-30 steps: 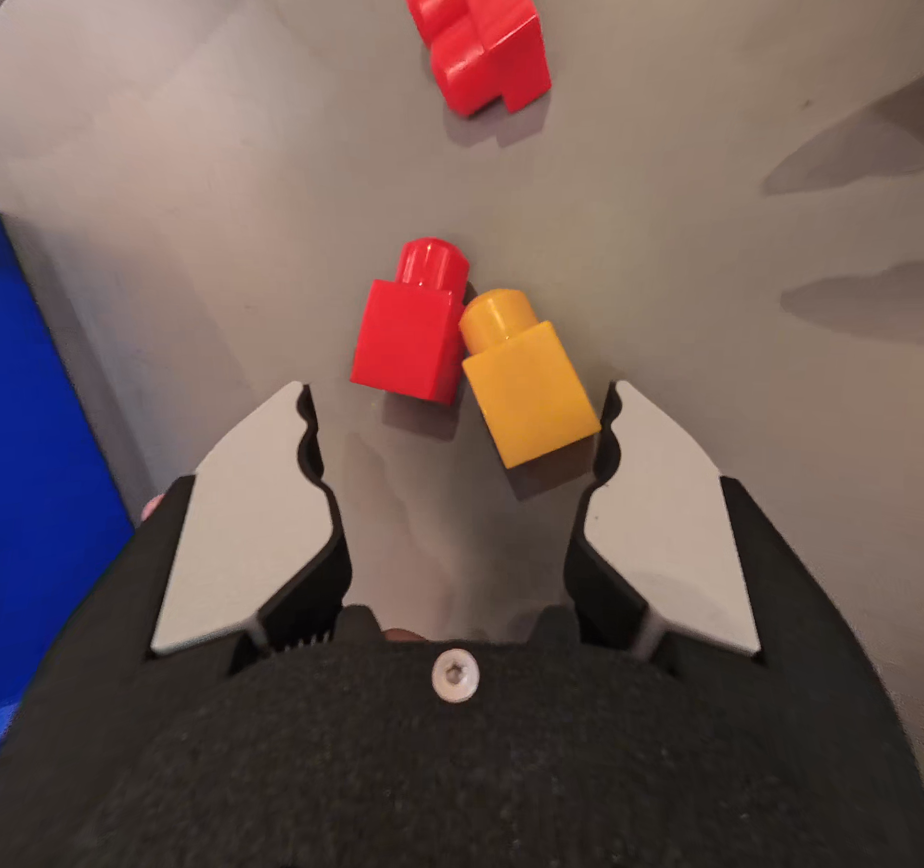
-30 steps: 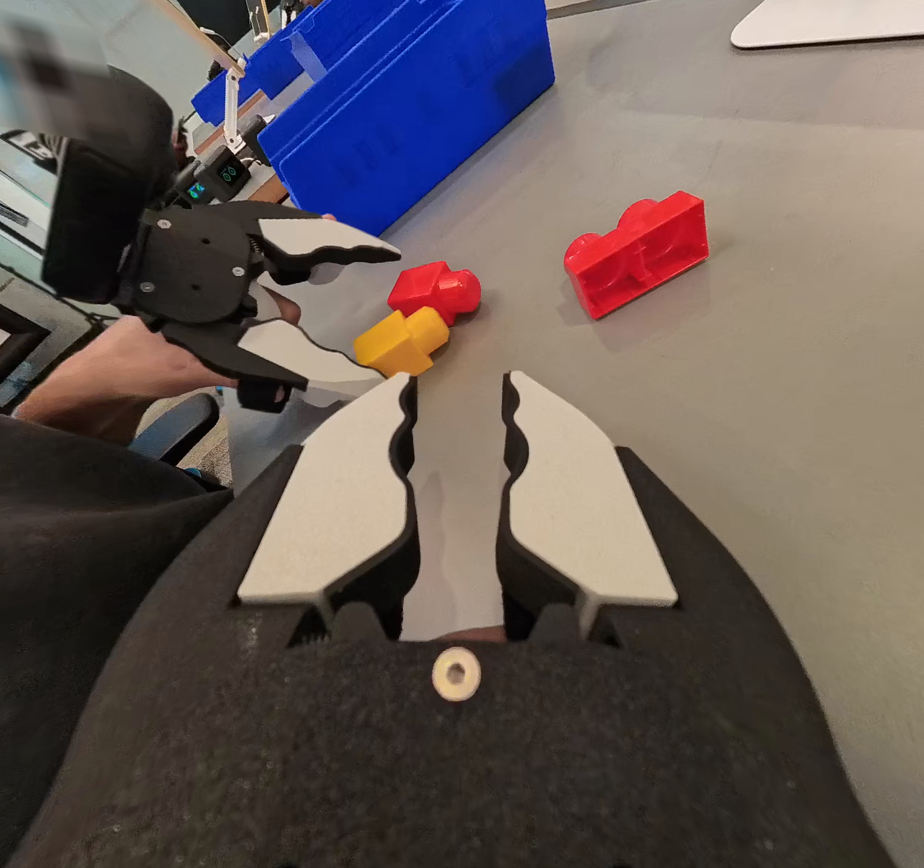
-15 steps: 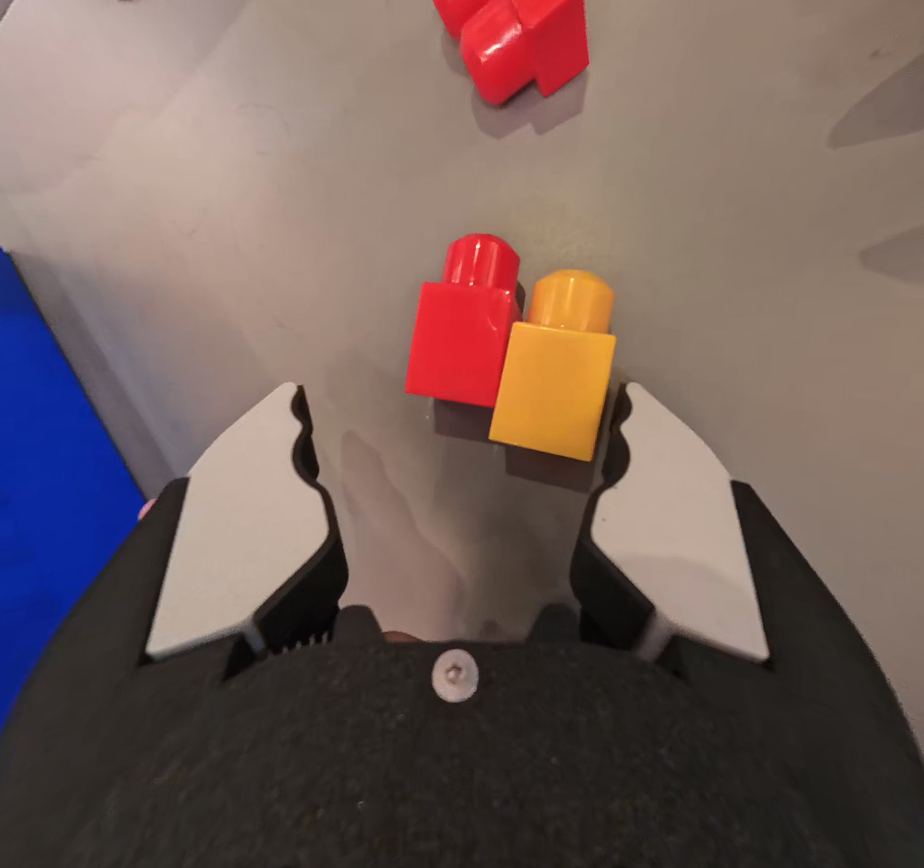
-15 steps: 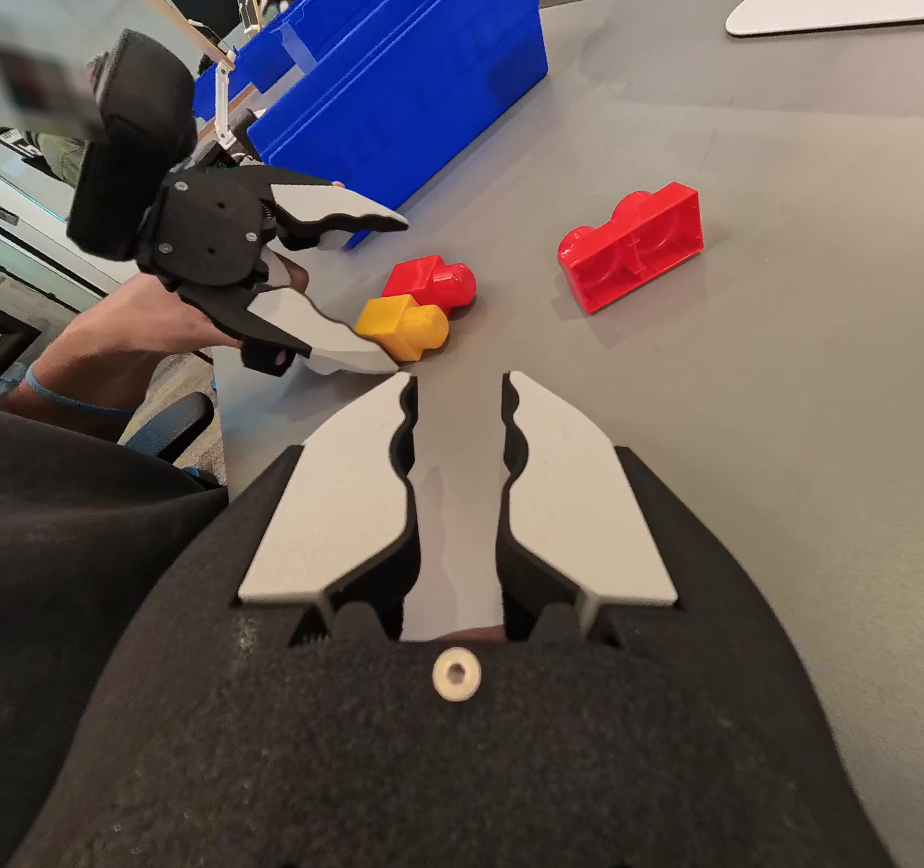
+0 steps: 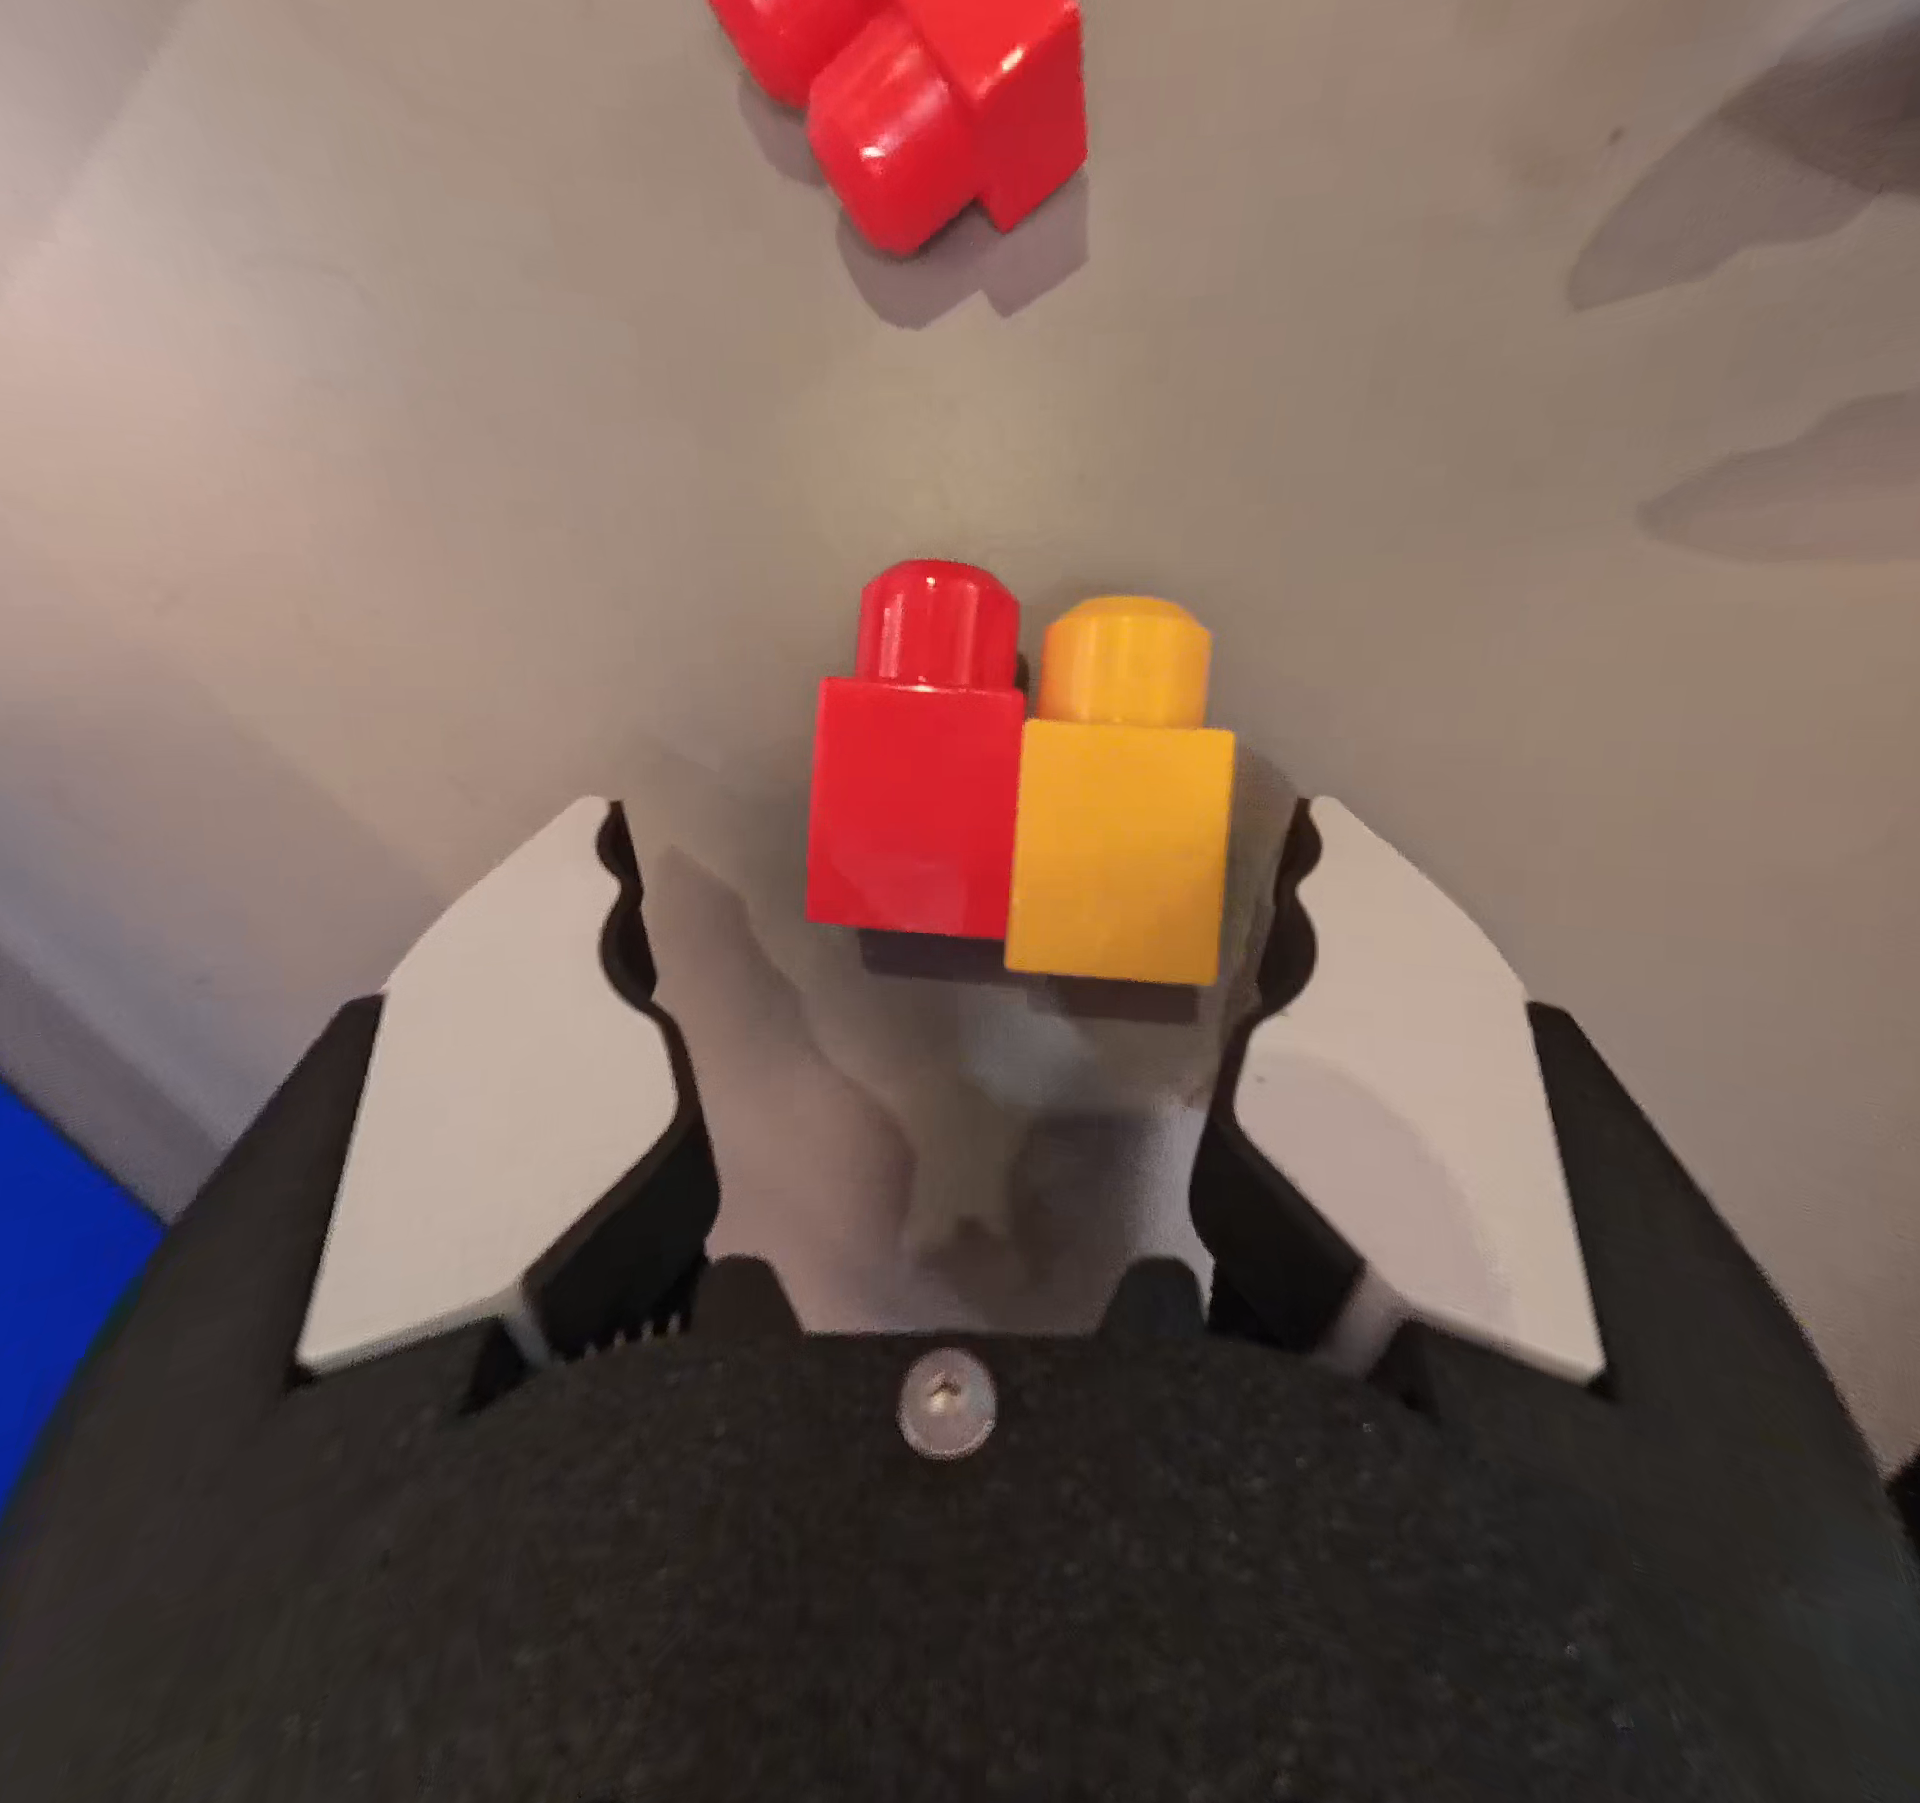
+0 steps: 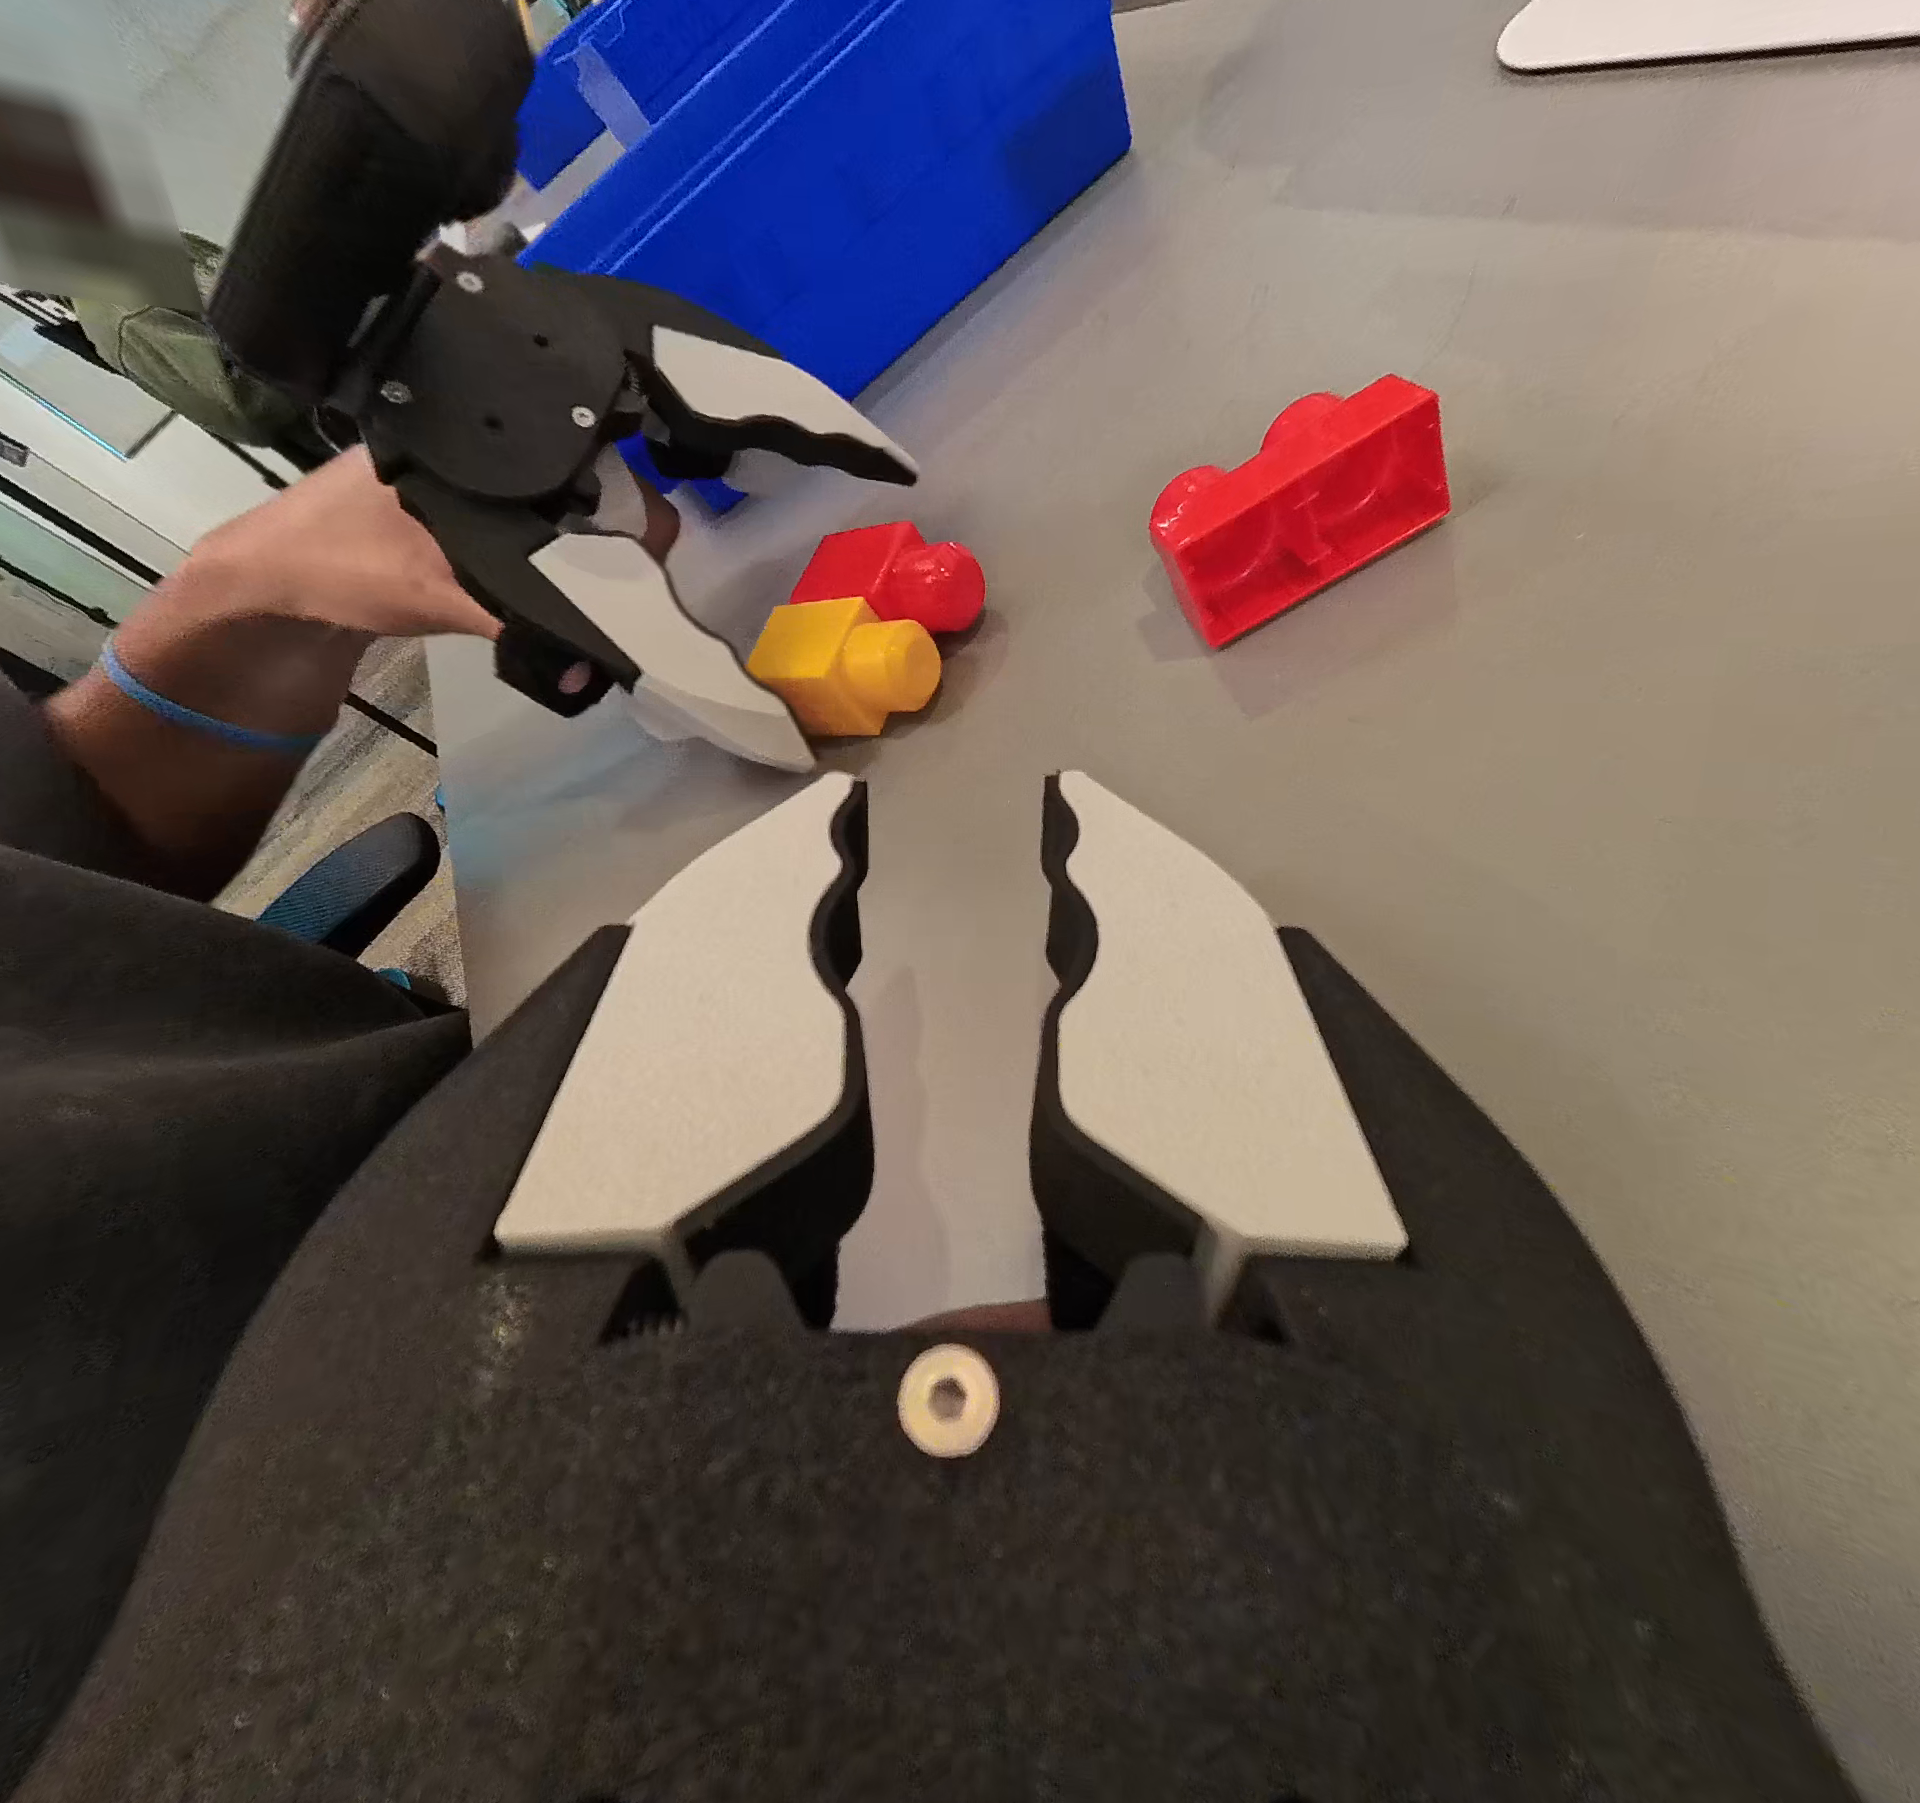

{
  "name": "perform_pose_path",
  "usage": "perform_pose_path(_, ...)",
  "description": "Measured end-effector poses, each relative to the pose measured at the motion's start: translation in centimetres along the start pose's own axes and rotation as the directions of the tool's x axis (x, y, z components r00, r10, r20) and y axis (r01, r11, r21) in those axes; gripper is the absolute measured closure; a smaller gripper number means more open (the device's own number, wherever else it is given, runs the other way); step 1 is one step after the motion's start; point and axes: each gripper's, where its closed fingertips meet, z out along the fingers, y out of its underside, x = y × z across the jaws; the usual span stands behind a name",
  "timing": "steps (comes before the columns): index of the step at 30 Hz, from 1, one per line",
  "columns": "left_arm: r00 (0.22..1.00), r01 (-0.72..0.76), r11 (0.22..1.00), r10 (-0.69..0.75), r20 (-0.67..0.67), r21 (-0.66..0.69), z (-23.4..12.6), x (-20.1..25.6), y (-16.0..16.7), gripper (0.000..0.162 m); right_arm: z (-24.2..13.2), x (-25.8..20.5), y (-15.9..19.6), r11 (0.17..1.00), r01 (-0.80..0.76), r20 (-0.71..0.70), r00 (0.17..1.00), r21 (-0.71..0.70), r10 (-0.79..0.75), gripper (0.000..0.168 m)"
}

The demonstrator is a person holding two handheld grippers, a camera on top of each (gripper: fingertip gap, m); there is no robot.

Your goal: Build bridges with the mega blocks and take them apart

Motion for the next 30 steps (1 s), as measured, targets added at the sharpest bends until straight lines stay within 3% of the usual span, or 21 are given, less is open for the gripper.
perform_pose_path(6,0.996,-0.087,0.996,0.087,0.020,-0.022,-0.8,-0.1,0.7,0.069,0.1,0.0,0.1,1.000,-0.003,0.004,1.000,-0.004,0.003,0.136)
perform_pose_path(10,0.993,-0.115,0.989,0.113,-0.021,-0.098,-0.3,-0.2,1.4,0.069,0.0,-0.1,0.1,1.000,0.004,0.001,1.000,-0.006,-0.004,0.137)
perform_pose_path(18,0.980,-0.188,0.975,0.178,-0.087,-0.119,-0.2,0.2,0.7,0.067,-0.2,0.1,-0.1,1.000,0.000,-0.002,1.000,0.002,0.000,0.137)
perform_pose_path(23,0.976,-0.179,0.970,0.155,-0.151,-0.162,0.2,1.1,1.0,0.087,-0.2,0.1,-0.1,1.000,0.002,-0.002,1.000,-0.002,-0.002,0.136)
perform_pose_path(30,0.977,-0.173,0.969,0.146,-0.158,-0.175,0.1,1.3,1.0,0.087,-0.3,0.1,-0.2,1.000,-0.003,-0.001,1.000,0.004,0.003,0.137)
